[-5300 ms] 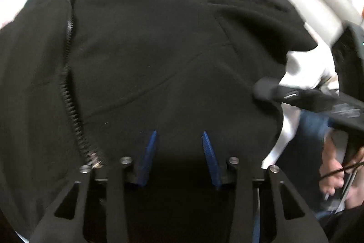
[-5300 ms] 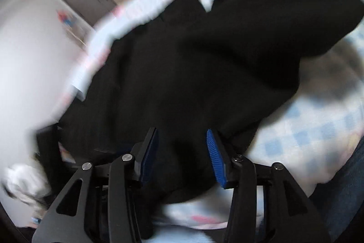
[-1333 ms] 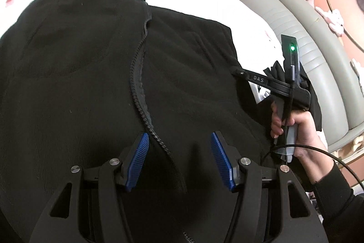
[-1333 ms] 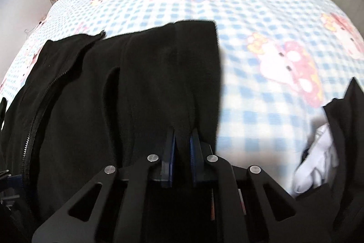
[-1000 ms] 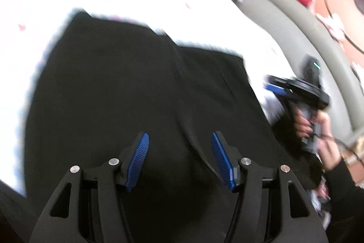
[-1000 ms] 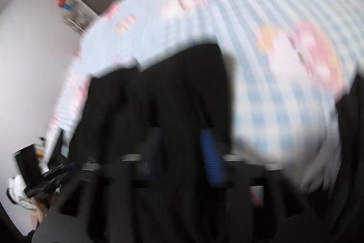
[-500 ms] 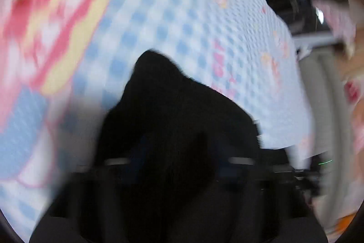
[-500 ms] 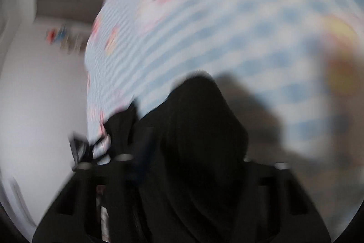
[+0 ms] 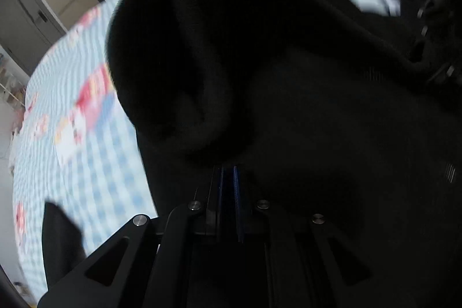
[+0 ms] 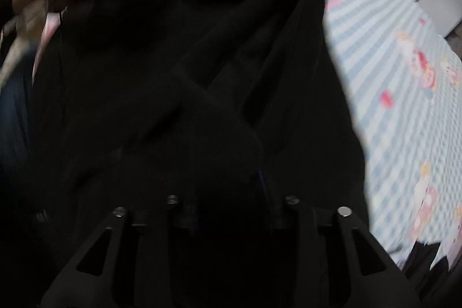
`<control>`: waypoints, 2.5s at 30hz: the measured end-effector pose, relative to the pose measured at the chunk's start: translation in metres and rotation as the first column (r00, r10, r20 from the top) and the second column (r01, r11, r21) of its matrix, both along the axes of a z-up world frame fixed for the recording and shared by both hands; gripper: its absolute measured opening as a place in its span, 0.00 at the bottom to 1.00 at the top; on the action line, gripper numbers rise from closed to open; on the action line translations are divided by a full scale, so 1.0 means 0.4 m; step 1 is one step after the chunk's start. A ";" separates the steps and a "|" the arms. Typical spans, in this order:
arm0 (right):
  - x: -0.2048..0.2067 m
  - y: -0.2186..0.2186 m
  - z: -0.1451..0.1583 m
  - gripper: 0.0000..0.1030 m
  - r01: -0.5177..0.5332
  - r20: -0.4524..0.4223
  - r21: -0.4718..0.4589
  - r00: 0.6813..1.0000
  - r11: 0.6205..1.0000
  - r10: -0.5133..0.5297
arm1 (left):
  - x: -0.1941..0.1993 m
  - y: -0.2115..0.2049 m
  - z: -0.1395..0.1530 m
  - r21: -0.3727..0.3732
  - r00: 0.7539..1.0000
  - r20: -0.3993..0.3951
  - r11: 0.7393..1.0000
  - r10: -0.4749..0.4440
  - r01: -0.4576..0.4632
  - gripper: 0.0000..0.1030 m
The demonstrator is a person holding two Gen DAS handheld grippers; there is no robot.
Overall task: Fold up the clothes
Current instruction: 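Lift the jacket with both grippers and fold it over onto itself, then lower the folded black jacket onto the bed with both grippers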
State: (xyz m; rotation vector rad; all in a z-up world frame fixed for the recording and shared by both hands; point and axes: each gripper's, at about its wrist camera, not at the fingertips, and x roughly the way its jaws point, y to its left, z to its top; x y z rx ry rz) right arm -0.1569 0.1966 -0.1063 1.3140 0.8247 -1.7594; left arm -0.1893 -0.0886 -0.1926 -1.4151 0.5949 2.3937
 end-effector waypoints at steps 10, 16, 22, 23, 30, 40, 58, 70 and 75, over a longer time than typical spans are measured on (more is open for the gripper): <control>-0.047 0.160 0.184 0.78 0.406 0.128 -0.427 0.911 0.808 -0.391 | 0.023 -0.189 0.092 0.349 0.944 -0.123 0.904 0.305 -0.247 0.69; -0.230 0.120 0.024 0.71 0.596 0.382 -0.385 0.798 0.705 -0.466 | -0.115 -0.247 0.016 0.574 0.901 0.092 0.717 0.423 -0.395 0.66; -0.193 -0.012 -0.048 0.12 0.308 0.257 -0.121 0.928 0.944 -0.270 | -0.216 -0.203 -0.028 0.490 0.894 0.227 0.748 0.387 -0.448 0.09; -0.185 -0.022 -0.027 0.10 0.250 0.202 -0.067 0.951 0.966 -0.232 | -0.238 -0.209 -0.007 0.486 0.889 0.245 0.745 0.386 -0.457 0.08; -0.513 0.064 0.180 0.08 0.380 -0.265 0.130 0.903 0.916 -0.337 | -0.555 -0.273 0.158 0.511 0.823 0.233 0.655 0.518 -0.557 0.14; -0.802 0.298 0.219 0.53 0.757 0.074 -0.345 0.611 0.555 -0.788 | -0.749 -0.207 0.104 0.429 0.846 0.217 0.731 0.486 -0.530 0.61; -0.731 0.439 0.090 0.61 0.809 -0.041 -0.292 0.523 0.510 -0.852 | -0.508 0.153 0.074 0.504 0.964 0.245 0.837 0.099 -0.214 0.64; -0.639 0.305 -0.017 0.41 0.687 -0.057 -0.154 0.712 0.711 -0.700 | -0.522 0.444 -0.042 0.453 0.943 0.329 0.867 0.053 -0.207 0.32; -0.624 0.387 0.011 0.23 0.739 -0.111 -0.181 0.640 0.649 -0.760 | -0.519 0.351 -0.019 0.346 0.939 0.260 0.886 0.224 -0.307 0.28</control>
